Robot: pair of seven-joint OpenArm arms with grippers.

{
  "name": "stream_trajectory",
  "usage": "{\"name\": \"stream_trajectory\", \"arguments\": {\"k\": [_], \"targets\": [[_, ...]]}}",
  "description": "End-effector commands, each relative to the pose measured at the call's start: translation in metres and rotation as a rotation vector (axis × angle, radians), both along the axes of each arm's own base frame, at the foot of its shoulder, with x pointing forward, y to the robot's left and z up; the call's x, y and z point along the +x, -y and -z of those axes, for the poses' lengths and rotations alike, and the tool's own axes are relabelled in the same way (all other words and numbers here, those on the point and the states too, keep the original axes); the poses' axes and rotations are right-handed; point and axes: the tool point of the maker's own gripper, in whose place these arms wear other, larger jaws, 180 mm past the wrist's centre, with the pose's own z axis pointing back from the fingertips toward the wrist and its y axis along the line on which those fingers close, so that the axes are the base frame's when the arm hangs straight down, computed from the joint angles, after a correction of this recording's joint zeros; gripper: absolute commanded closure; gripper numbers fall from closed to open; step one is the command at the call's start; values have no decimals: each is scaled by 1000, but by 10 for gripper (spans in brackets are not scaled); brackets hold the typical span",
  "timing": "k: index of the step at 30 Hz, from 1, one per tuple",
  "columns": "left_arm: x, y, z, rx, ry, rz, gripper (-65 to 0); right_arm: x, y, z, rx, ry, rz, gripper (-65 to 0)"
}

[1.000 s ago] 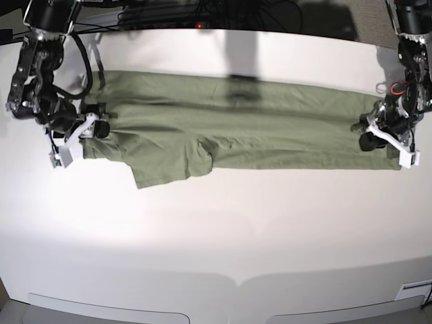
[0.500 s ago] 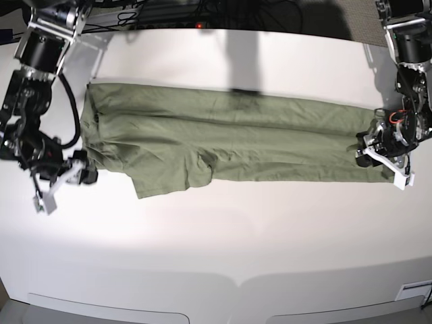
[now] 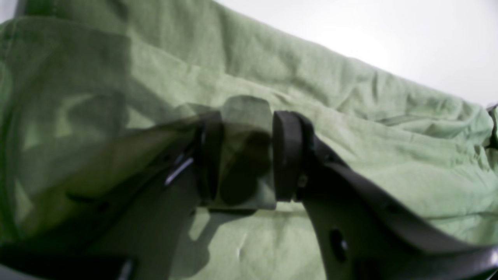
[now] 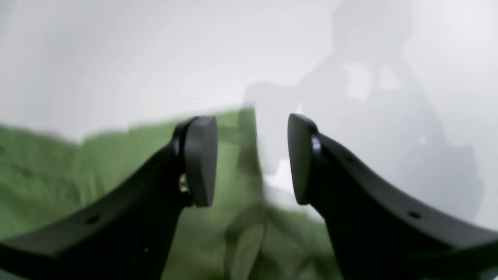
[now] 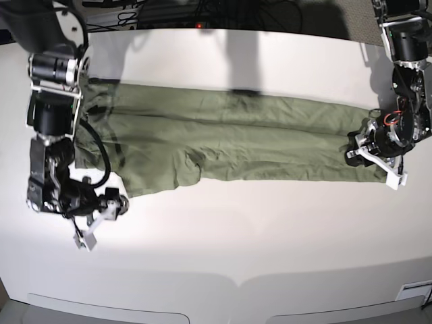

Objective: Fold the T-shirt properly
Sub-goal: 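Move the right gripper to the folded shirt's end and grasp it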

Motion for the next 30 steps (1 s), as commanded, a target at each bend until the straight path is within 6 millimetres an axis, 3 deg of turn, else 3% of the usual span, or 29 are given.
{"name": "stream_trajectory", "arguments": {"k": [1,9,24,30], "targets": [[-7,-1,4,20,-43,22,-220,18,7,-19,-6,51,17,-295],[-7,0,4,20,-40,29,-220,9,7,10,31,-85,47,-295],[-9,0,5,19,-51,36,-220,1,-20,27,82,-136,20,-293],[-9,0,5,19,-49,37,-220,-12,-20,34,67,-213,-2,-176]]}}
